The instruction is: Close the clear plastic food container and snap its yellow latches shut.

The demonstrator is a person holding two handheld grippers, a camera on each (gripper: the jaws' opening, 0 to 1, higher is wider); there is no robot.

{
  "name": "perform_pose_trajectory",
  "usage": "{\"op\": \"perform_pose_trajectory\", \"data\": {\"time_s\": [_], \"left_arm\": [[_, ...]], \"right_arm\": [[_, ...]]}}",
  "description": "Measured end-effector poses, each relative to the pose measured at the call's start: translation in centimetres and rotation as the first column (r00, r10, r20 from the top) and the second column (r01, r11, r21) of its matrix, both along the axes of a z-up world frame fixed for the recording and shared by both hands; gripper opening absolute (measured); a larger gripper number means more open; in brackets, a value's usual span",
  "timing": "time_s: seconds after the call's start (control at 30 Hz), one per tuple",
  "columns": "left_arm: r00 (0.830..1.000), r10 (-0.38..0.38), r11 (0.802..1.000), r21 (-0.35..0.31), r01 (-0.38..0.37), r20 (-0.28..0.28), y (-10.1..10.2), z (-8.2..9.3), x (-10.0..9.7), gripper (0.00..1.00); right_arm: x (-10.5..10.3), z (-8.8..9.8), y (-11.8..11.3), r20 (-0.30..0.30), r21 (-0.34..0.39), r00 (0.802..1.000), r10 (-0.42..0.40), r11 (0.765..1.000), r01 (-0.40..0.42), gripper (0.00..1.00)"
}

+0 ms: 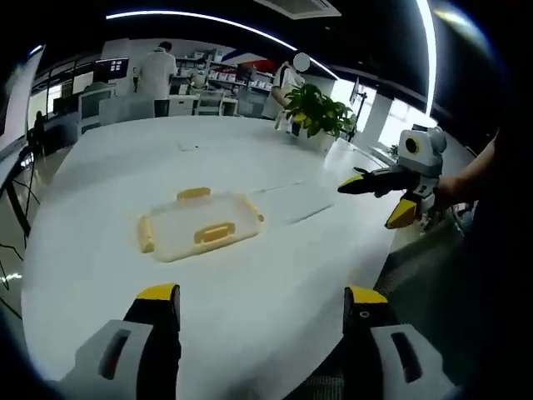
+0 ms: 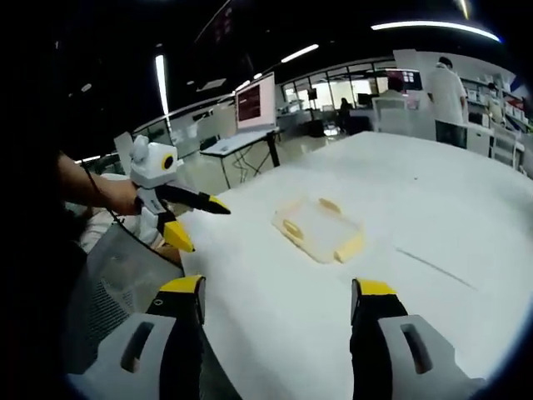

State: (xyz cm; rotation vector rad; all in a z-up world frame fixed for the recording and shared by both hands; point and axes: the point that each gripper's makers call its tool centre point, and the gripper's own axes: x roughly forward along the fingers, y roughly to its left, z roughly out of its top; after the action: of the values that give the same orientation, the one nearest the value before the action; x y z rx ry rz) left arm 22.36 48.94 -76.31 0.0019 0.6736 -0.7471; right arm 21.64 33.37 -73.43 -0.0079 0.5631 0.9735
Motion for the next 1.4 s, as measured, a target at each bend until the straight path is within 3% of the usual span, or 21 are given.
{"op": "perform_pose_trajectory", "data": {"time_s": [0.37,0.67,1.13,1.4], "left_arm": [[1.0,-0.022,1.0,0.012,0.022,-0.018,0.0,-0.2,0.4,0.79],[0.999,-0.038,0.999,0.027,0.039,-0.033,0.2,-0.5,1.0,0.91],[0.998,-0.056,0.997,0.045,0.058,-0.042,0.6,-1.0,1.2,0.98],[0.996,-0.075,0.995,0.061,0.078,-0.05,1.0,-1.2,1.8,0.99]], "right_arm": [[0.5,-0.2,0.4,-0.005,-0.006,1.0,0.018,1.0,-0.018,0.7],[1.1,-0.3,1.3,-0.014,0.006,0.998,0.054,0.999,-0.054,0.81],[2.3,-0.6,1.9,-0.014,0.019,0.997,0.079,0.997,-0.078,1.0],[2.7,-0.6,2.2,-0.004,0.007,0.994,0.114,0.994,-0.113,1.0]]}}
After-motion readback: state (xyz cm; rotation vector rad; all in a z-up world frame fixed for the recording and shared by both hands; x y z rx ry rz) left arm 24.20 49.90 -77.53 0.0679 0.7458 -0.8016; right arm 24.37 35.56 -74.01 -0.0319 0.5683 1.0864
